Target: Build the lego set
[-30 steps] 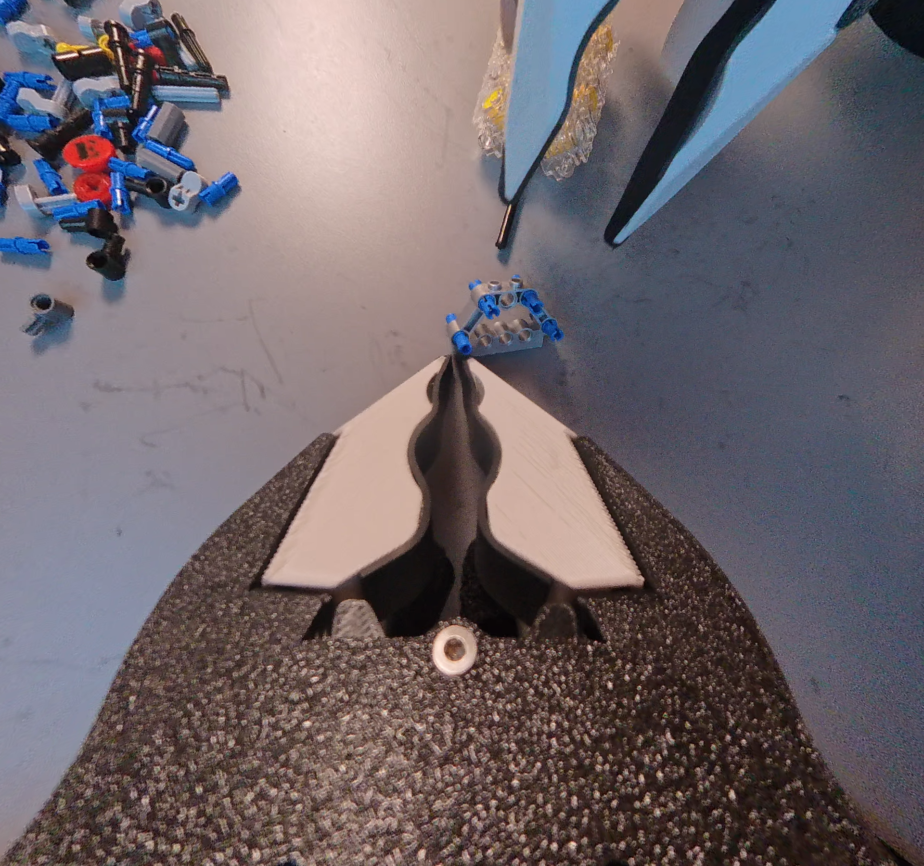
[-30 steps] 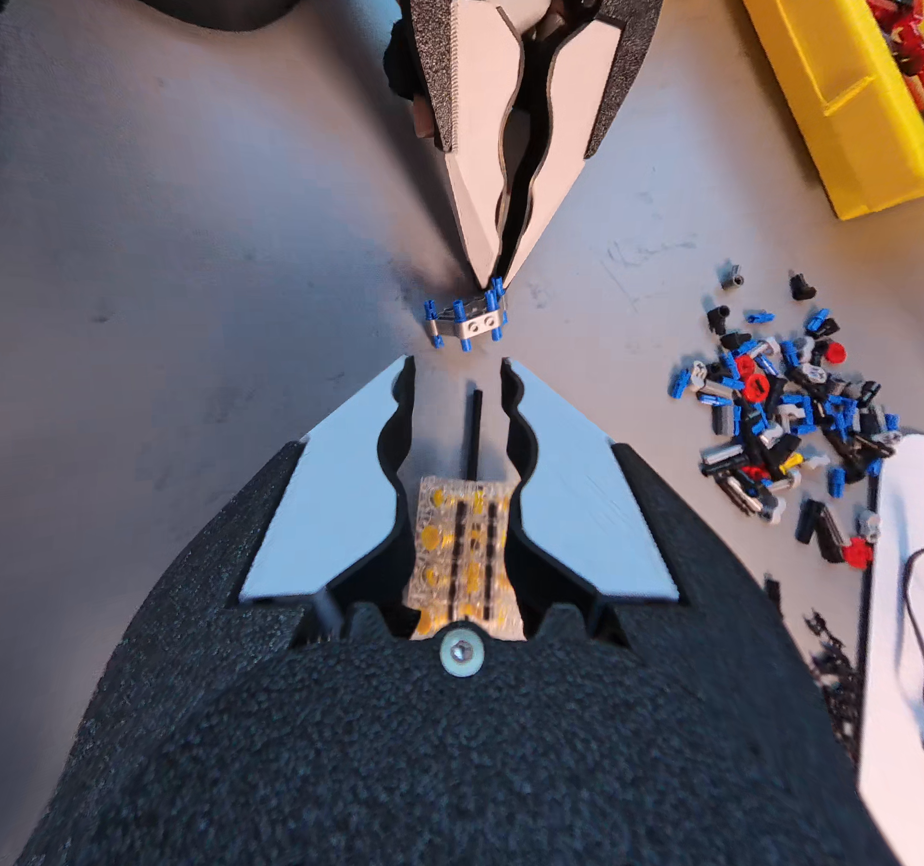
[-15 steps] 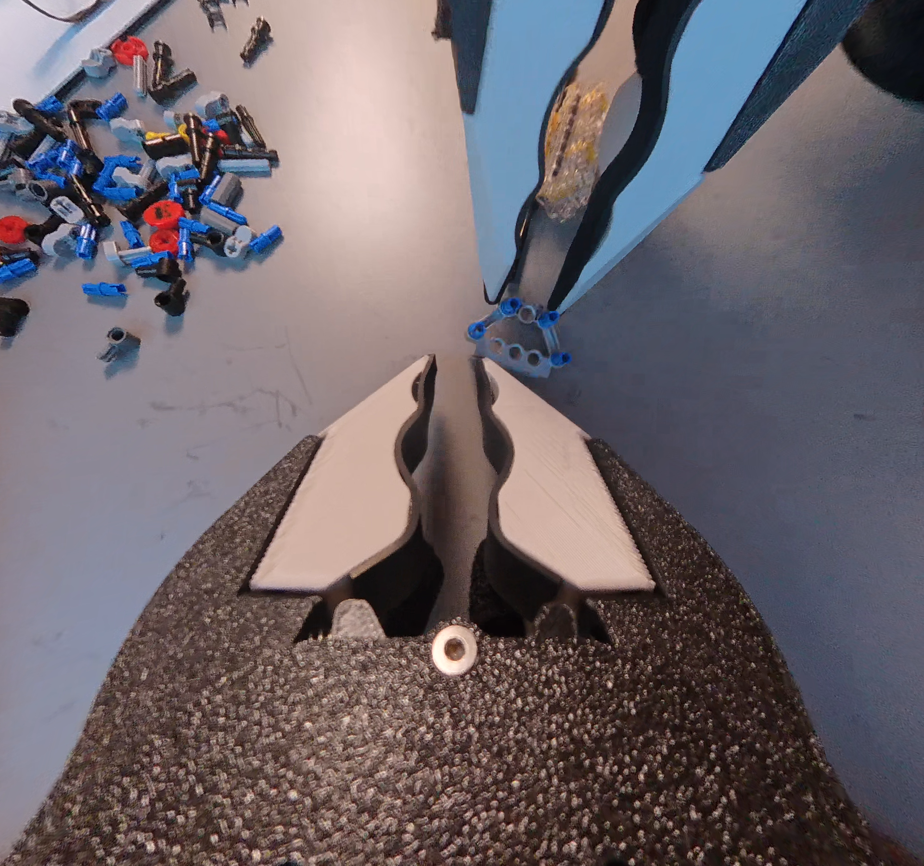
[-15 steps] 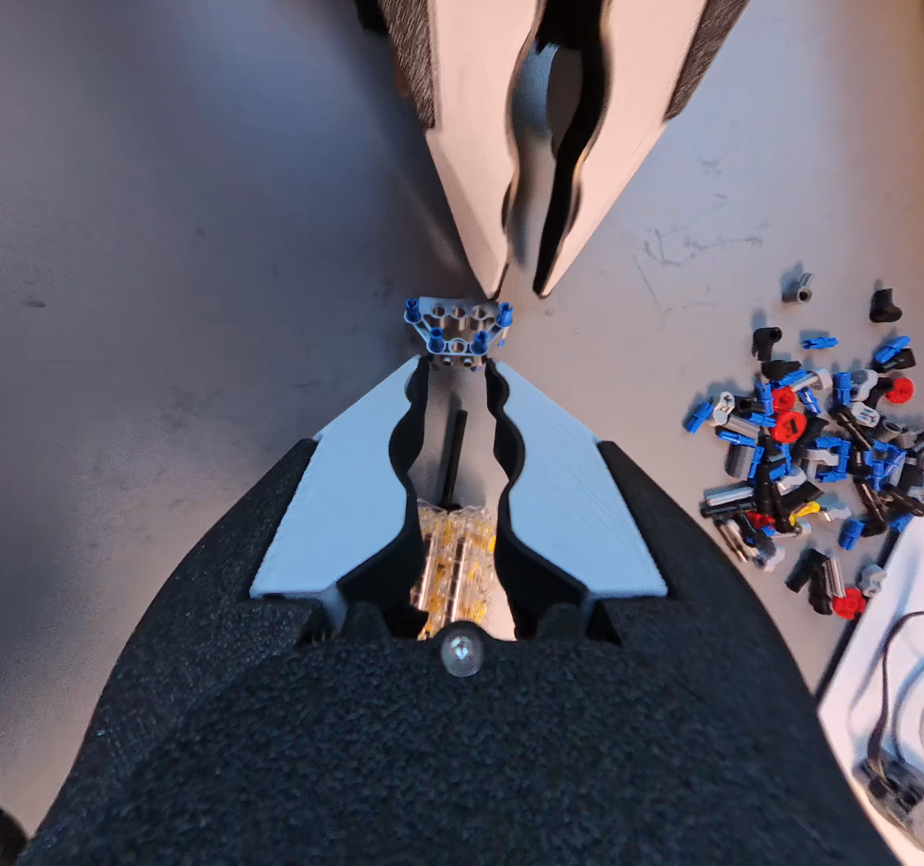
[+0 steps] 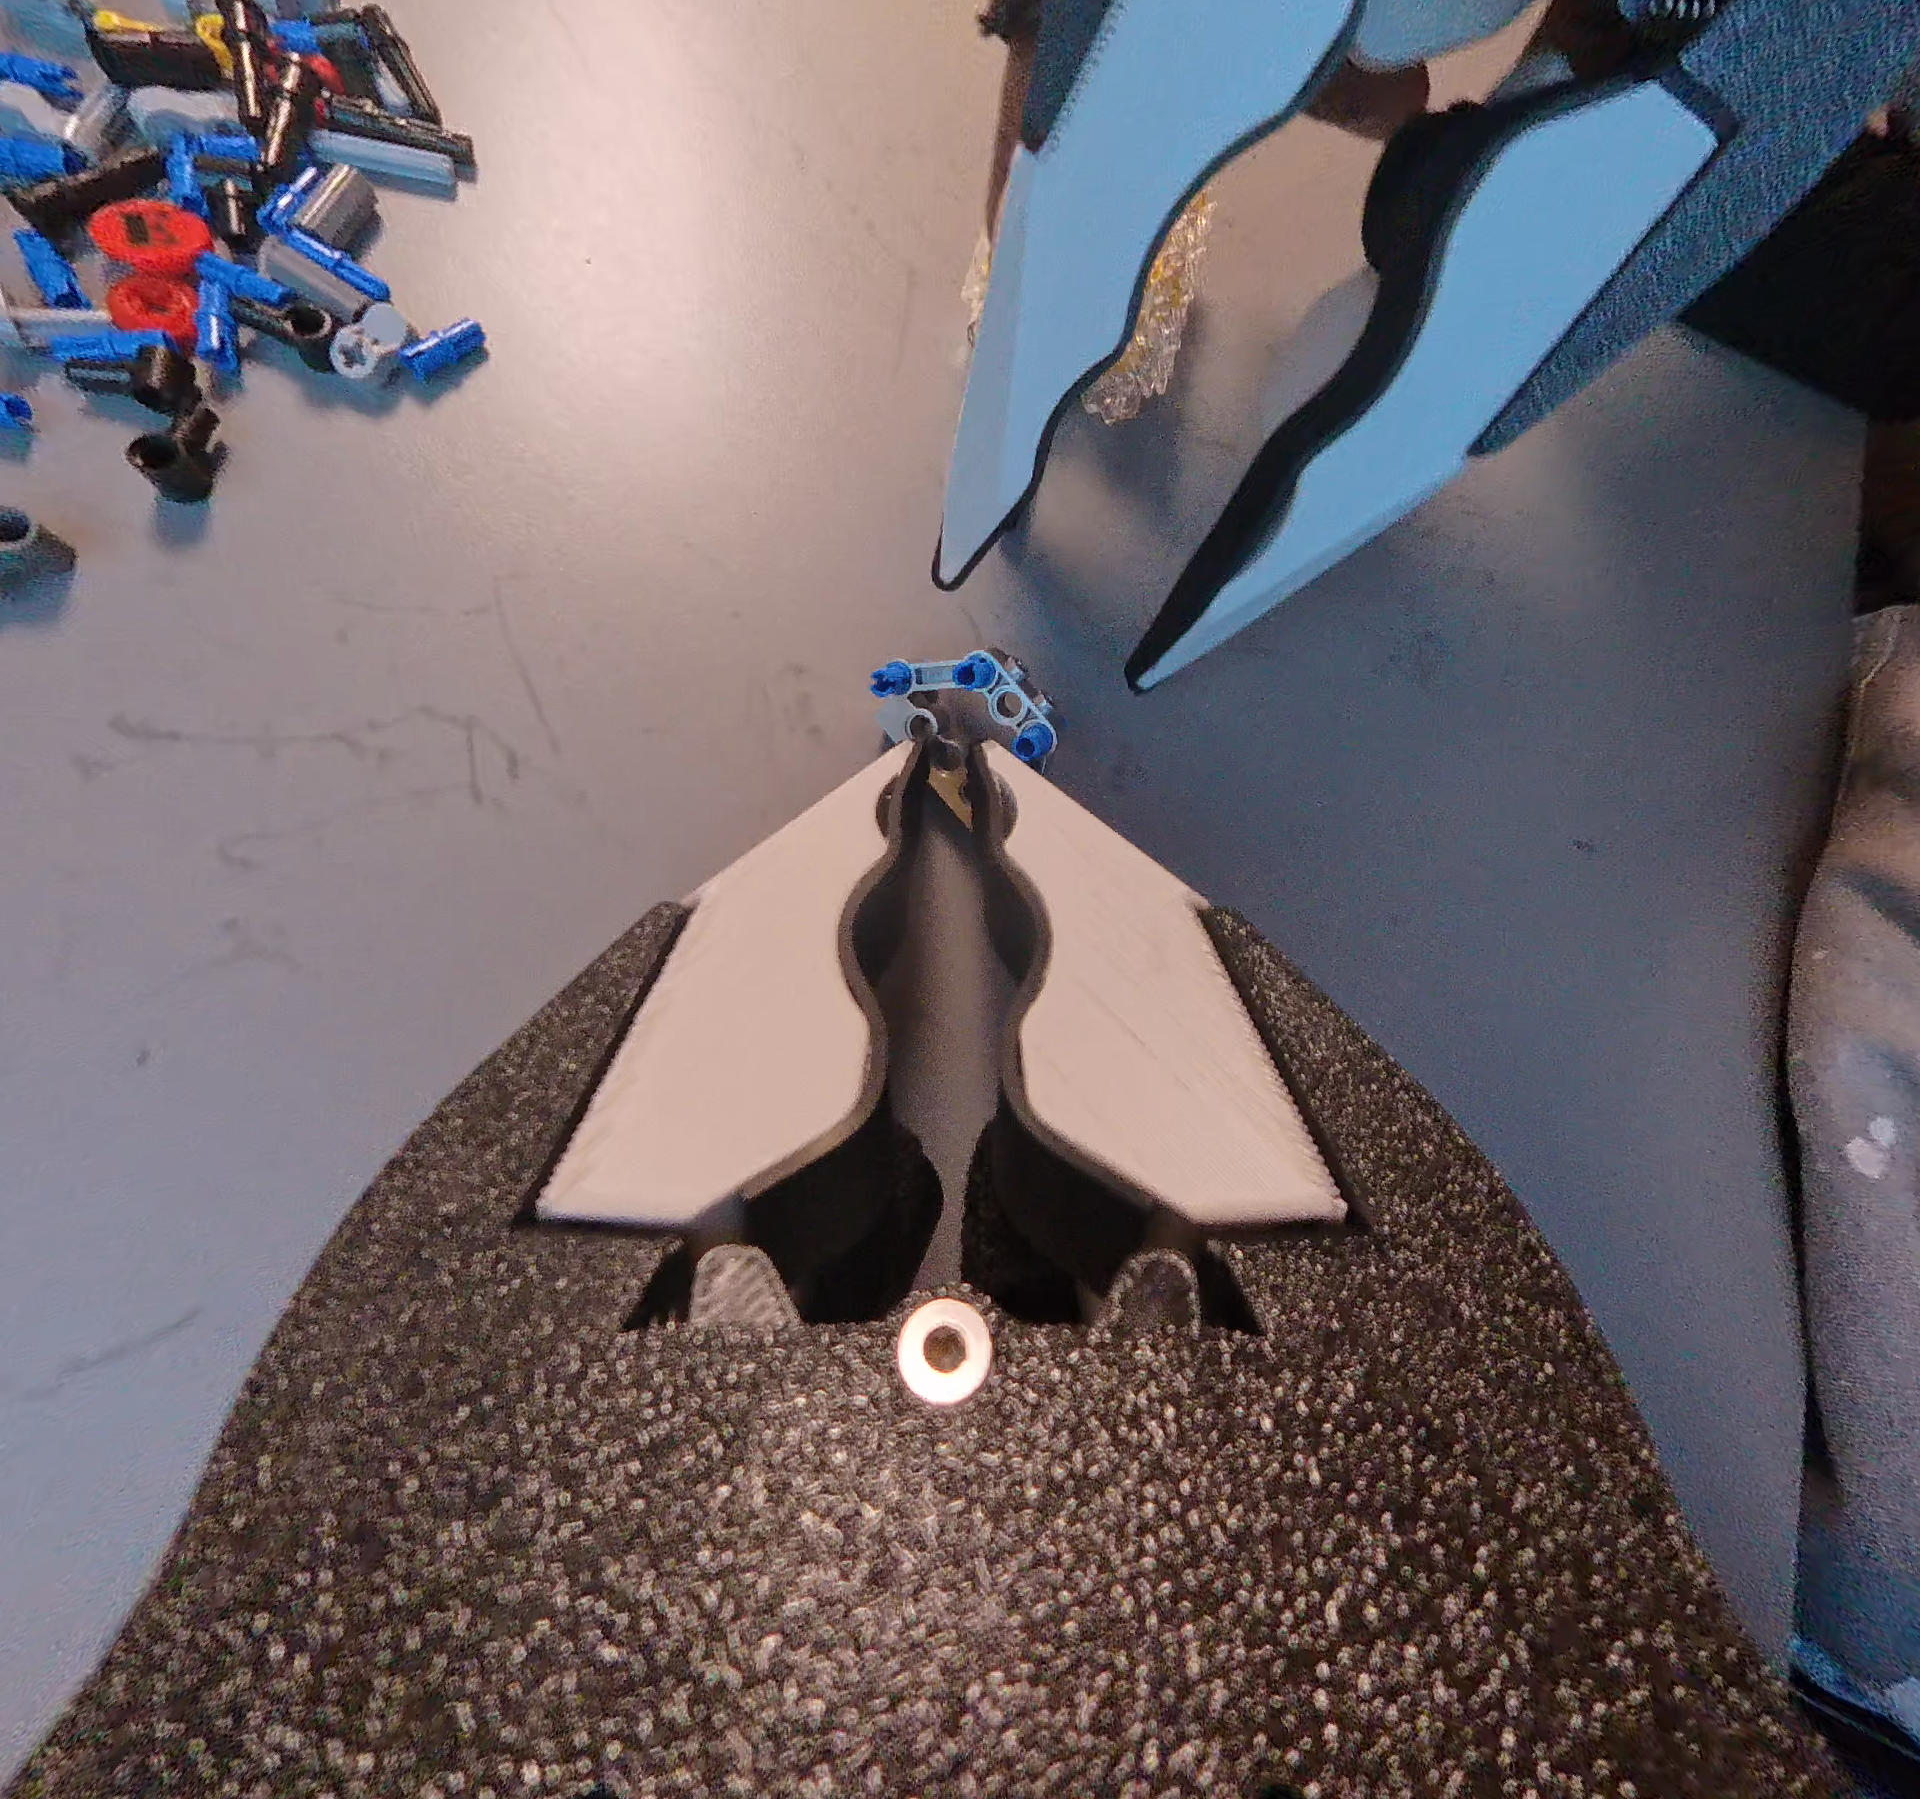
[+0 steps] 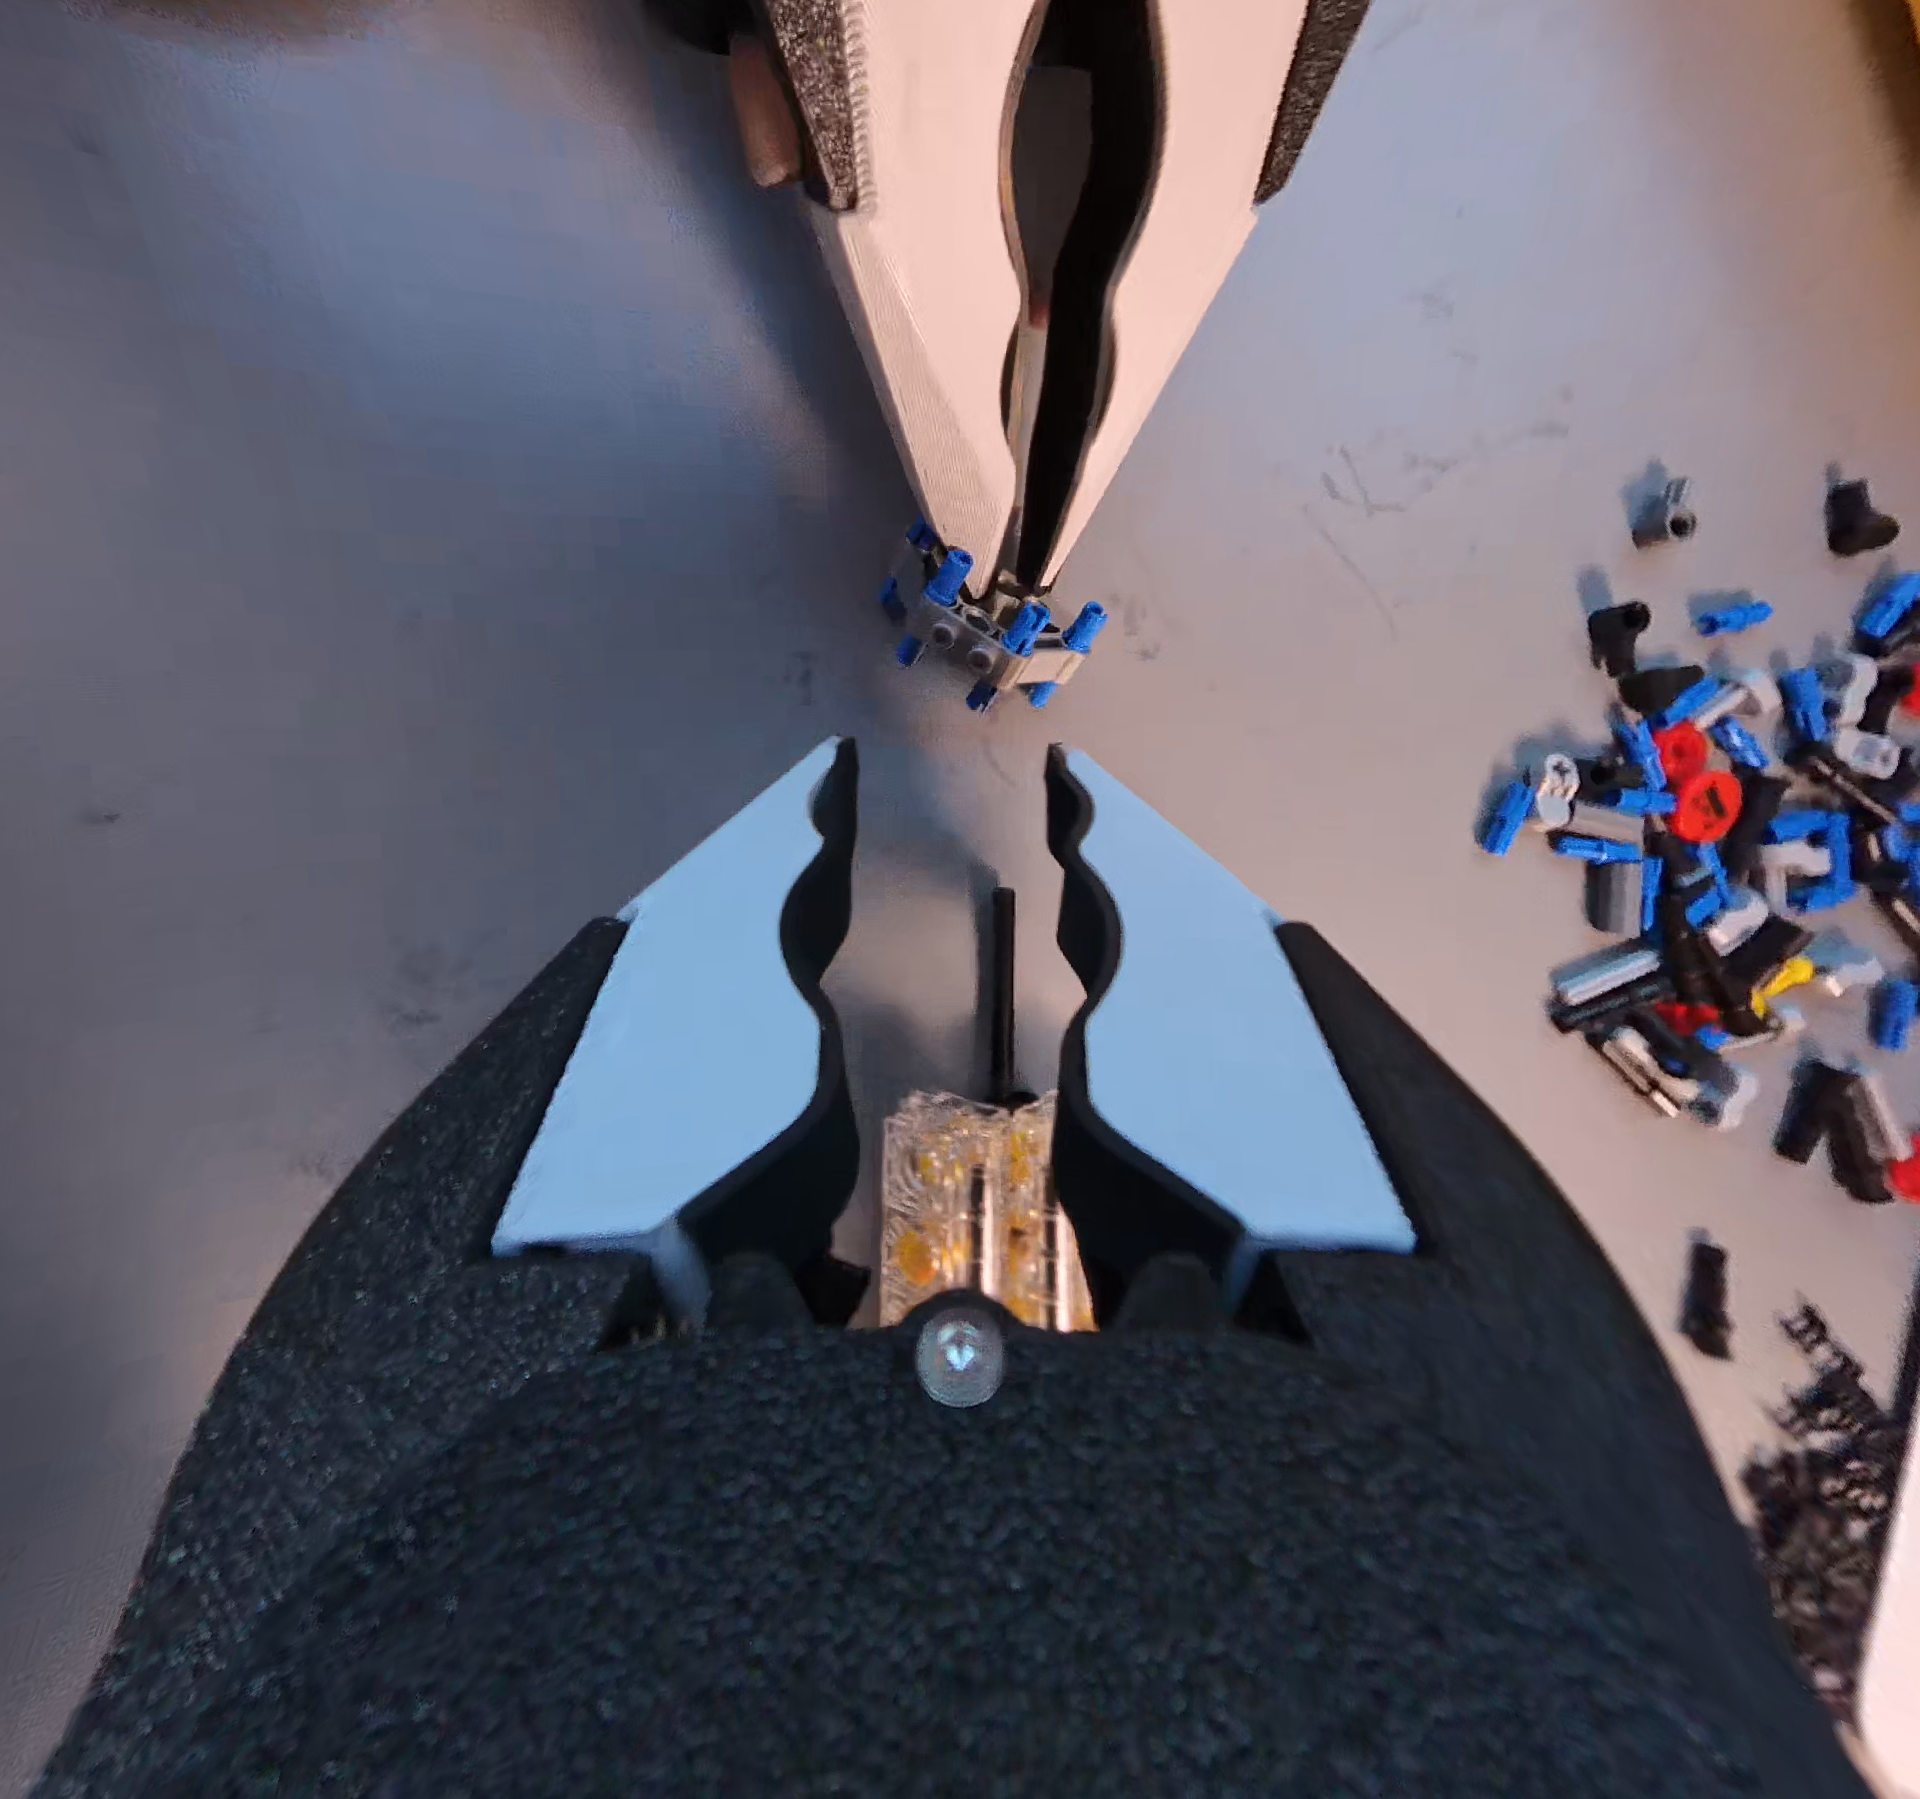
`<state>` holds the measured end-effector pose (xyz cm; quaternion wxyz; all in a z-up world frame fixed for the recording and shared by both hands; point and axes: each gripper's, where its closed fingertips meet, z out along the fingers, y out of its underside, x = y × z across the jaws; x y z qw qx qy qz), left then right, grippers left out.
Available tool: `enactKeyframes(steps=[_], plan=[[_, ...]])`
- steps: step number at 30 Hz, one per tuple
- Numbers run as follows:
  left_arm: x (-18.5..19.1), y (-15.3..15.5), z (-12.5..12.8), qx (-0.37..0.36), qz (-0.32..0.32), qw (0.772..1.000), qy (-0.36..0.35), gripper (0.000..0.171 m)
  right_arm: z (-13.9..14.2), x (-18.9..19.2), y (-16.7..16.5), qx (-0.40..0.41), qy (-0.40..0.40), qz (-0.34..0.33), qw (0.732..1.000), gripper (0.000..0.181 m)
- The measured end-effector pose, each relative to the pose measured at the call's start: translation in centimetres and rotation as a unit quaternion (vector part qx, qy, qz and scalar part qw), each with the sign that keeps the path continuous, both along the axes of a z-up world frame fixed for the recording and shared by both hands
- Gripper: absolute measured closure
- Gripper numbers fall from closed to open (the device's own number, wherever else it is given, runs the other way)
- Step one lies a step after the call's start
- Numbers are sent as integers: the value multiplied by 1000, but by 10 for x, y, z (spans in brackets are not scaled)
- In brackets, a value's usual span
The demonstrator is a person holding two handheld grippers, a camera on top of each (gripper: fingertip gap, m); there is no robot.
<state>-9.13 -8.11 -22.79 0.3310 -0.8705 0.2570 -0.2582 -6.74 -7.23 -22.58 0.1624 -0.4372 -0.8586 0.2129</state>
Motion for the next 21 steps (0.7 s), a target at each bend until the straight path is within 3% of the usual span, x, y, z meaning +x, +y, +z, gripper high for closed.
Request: enactKeyframes(steps=[4,8,13,14,15,21], plan=[[0,0,0,-28,16,999,-36,165,2,-14,-8,-30,50,-98,994,136],[1,1,0,-36,24,998,-47,163,-5,-25,-8,-54,57,-143,987,142],[-12,2,0,-27,38,999,-13,150,-3,-24,-6,-24,21,-105,994,149],[-15,2,2,-21,39,999,-9,149,-1,-22,-5,-14,7,-90,996,165],[-16,1,4,-15,33,999,-8,149,-1,-19,-3,0,-7,-74,997,168],[-6,-7,-1,-18,-1,1000,9,159,-2,-21,-5,14,-54,-16,998,166]])
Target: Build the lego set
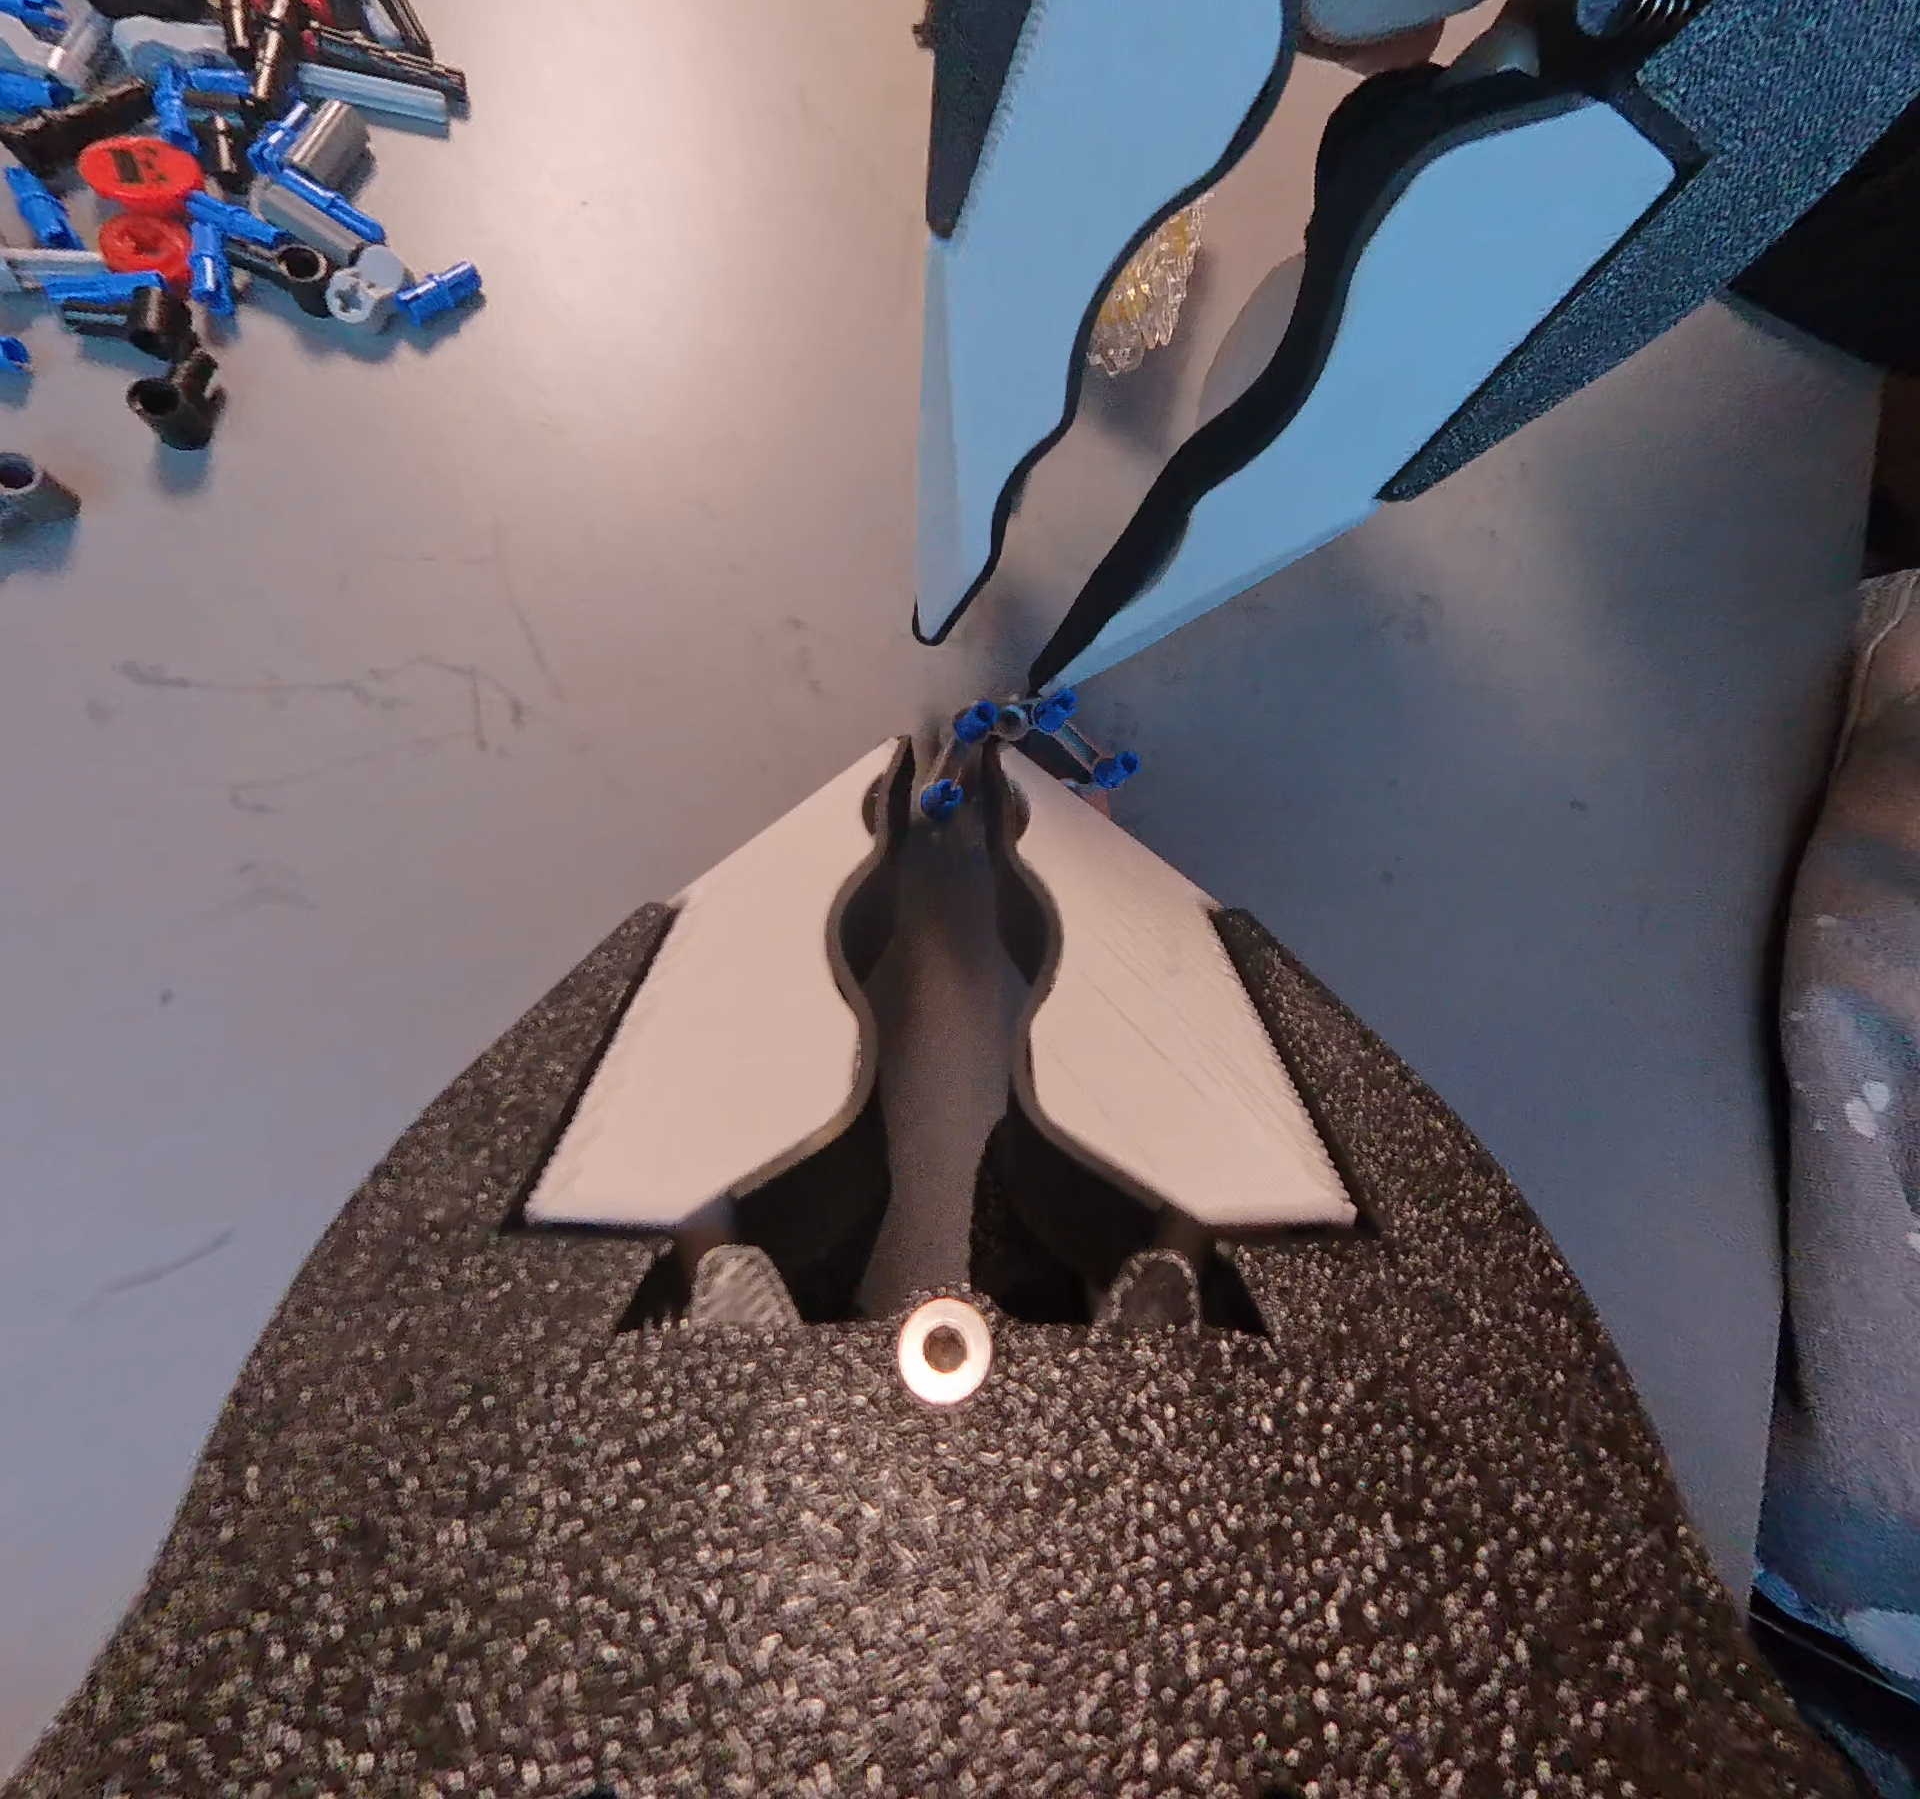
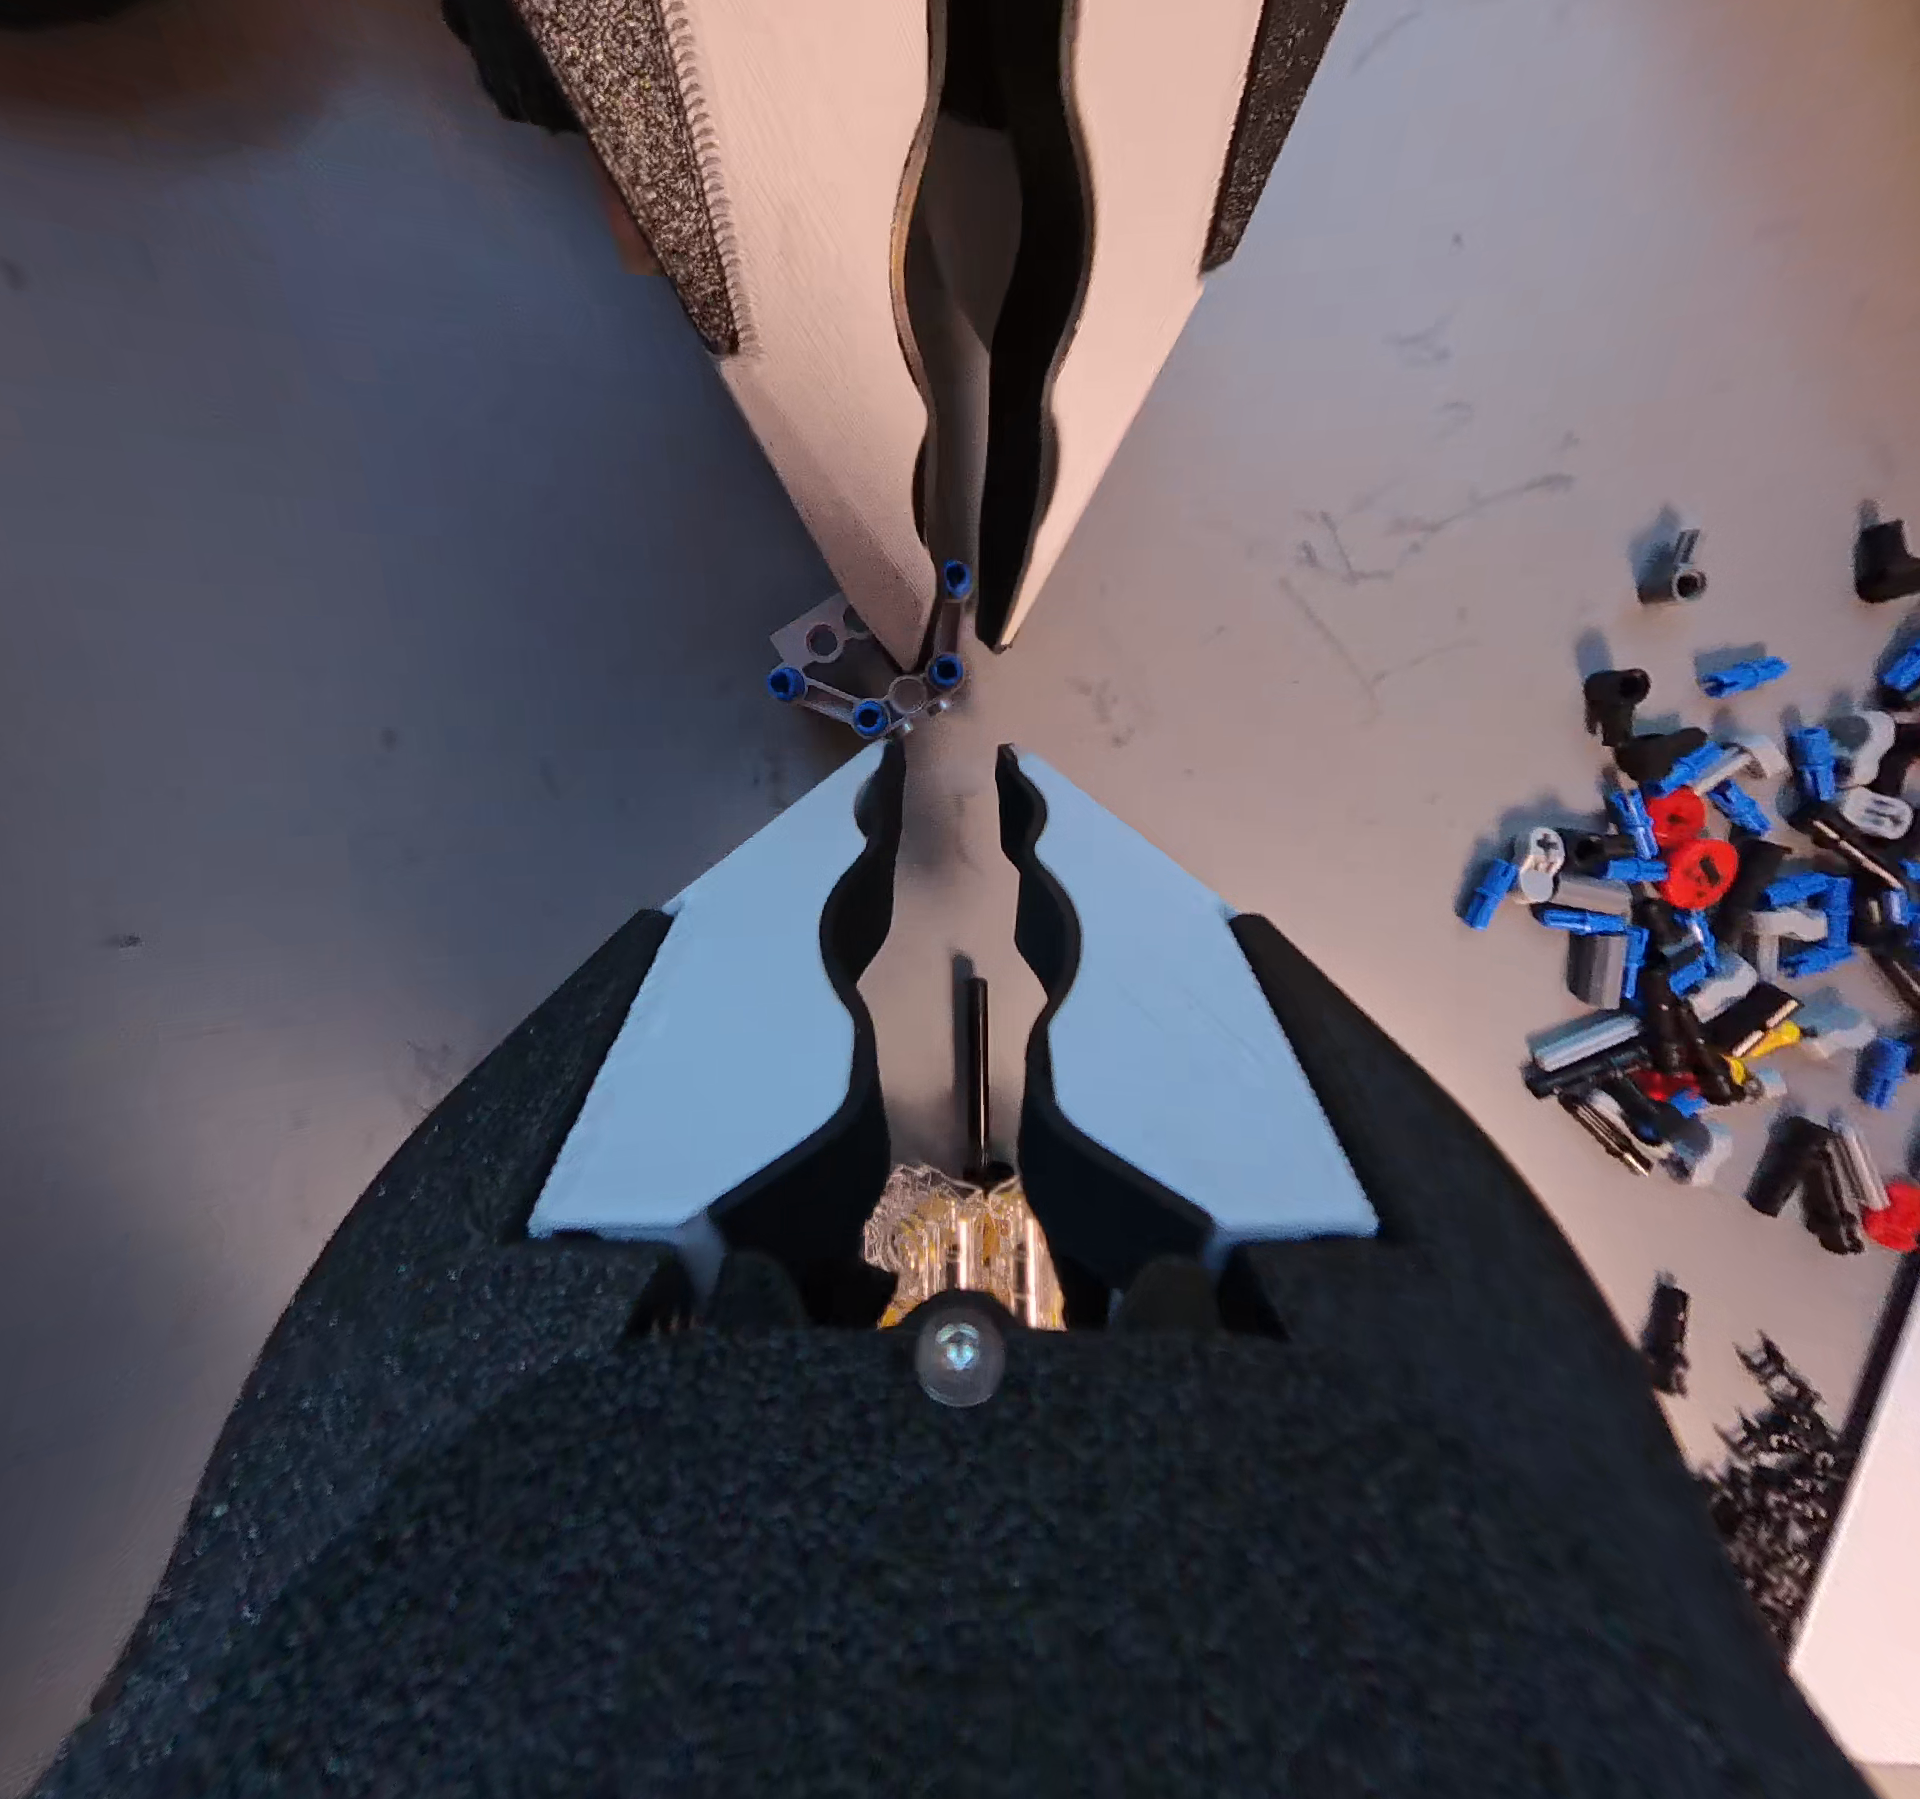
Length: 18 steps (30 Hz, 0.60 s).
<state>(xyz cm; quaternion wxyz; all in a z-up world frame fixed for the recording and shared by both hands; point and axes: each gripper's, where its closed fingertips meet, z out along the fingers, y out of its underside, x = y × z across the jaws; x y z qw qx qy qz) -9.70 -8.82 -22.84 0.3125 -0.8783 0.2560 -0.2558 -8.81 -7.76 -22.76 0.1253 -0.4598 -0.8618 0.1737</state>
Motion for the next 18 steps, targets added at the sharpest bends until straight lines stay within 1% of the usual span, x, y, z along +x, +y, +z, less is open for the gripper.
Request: enactKeyframes(steps=[1,3,6,8,10,12,14,16,18], plan=[[-1,0,0,1,-1,1000,2,159,0,0,-1,-4,2,2,1000,163],[-2,-2,0,0,-6,1000,-1,161,1,3,-8,-37,8,4,999,157],[-1,-3,0,4,-15,1000,-4,163,1,8,-17,-85,22,-17,996,152],[2,1,4,25,-19,999,-5,167,2,10,-21,-98,38,-36,994,146],[11,5,16,64,-34,997,-26,167,4,12,-20,-96,65,-66,991,139],[20,8,29,118,-48,991,-35,167,12,13,-16,-117,103,-111,982,134],[30,10,45,182,-63,980,-46,167,26,18,-14,-158,147,-144,966,136],[42,12,62,239,-69,966,-70,167,44,26,-14,-192,198,-158,948,142],[52,12,72,277,-73,955,-82,168,56,36,-13,-199,239,-159,937,143]])
